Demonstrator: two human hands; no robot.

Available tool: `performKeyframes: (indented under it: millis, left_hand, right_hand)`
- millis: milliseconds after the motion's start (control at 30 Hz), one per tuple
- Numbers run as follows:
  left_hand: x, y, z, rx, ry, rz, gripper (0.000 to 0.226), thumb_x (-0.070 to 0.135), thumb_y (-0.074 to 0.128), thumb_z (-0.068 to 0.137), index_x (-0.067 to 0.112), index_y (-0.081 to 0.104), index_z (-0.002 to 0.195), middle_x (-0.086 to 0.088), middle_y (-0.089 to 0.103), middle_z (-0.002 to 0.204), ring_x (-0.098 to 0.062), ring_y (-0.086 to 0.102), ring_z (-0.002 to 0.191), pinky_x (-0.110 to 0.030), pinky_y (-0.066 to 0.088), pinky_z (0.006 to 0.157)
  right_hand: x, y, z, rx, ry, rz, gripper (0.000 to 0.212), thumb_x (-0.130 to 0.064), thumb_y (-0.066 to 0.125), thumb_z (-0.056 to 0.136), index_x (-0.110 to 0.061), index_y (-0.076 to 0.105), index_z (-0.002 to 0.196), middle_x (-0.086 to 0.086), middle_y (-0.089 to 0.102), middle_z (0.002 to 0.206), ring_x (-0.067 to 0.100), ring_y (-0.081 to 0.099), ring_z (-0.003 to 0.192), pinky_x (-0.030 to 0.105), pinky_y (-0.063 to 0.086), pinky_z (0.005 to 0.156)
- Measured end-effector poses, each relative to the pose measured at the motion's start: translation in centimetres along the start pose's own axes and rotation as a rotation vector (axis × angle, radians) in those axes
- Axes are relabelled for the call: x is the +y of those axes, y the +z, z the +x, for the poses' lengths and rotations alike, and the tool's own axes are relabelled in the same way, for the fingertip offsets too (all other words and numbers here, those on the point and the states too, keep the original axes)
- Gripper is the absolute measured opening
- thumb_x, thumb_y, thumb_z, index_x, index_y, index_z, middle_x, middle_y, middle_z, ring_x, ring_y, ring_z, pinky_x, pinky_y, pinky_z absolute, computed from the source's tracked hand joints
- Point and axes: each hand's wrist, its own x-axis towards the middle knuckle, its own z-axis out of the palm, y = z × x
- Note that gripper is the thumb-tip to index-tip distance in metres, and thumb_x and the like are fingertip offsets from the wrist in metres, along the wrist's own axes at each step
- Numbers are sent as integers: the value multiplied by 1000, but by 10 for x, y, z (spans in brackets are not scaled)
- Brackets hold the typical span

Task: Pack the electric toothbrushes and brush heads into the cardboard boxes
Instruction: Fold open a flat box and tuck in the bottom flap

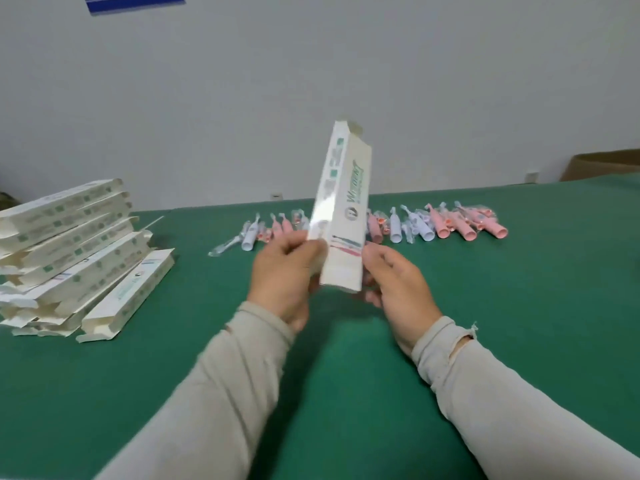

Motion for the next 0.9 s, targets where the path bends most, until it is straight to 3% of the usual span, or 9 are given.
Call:
performKeyframes:
  millis: [100,167,233,367,433,500,600,733,900]
  left_hand:
    - [-34,32,3,-93,-189,-73,10,0,61,92,3,64,101,-17,75,100,-30,67,87,-43,50,83]
    - [-51,36,10,-102,-146,-23,6,6,63,93,2,65,98,-16,76,96,-26,65,82,-36,52,75]
    - [-57,30,18,-127,-111,-23,27,22,62,96,-2,65,110,-11,74,95,-19,67,75,-26,54,64]
    - [-55,10,25,-316,-287,-322,69,54,66,81,8,58,131,-20,67,123,-33,66,113,-47,54,94]
    - [-54,9,26,-291,-325,-406,72,55,72,73,4,58,123,-16,73,105,-30,71,100,-44,58,84]
    - [-54,11,29,-159,-276,-436,61,58,75,74,10,58,107,-2,65,74,-20,66,67,-40,57,75]
    - [-54,14,31,-32,-180,-261,57,62,76,73,17,56,100,-10,41,77,-26,52,67,-42,51,70]
    - [-59,16,29,-58,-127,-269,53,54,71,77,19,65,117,-10,62,101,-31,64,97,-63,52,92]
    - [-52,7,27,-239,-217,-466,41,42,59,92,10,65,117,-13,72,99,-25,71,88,-40,59,81]
  right_hand:
    - [-2,-12,1,164,-60,-109,22,-25,60,97,-18,72,114,-4,76,107,16,73,98,32,59,82]
    - [-3,-22,5,220,-37,-128,21,-14,58,98,-15,73,111,-3,77,104,18,73,96,35,58,82]
    - [-5,-29,8,131,48,-72,20,-10,56,98,-12,74,108,2,78,100,19,74,86,33,57,71]
    - [-4,-27,2,-212,354,35,23,-23,62,96,-4,68,107,11,71,76,19,62,56,29,52,52]
    - [-1,-19,-1,-300,401,-2,37,-40,62,90,-6,67,105,9,68,71,18,60,54,29,53,51]
    - [0,-11,-1,-237,334,-178,50,-58,58,86,-11,68,101,4,69,74,17,64,59,32,57,57]
    - [1,-7,-2,-79,126,-333,60,-72,58,75,-16,68,92,-7,67,73,10,63,66,37,57,68]
    - [0,-10,-3,-22,-21,-410,17,-35,68,92,-18,67,91,-8,71,70,6,63,57,20,50,55]
    - [-7,-9,-5,-104,306,98,16,-13,56,100,-3,68,95,7,68,69,11,61,52,25,53,50]
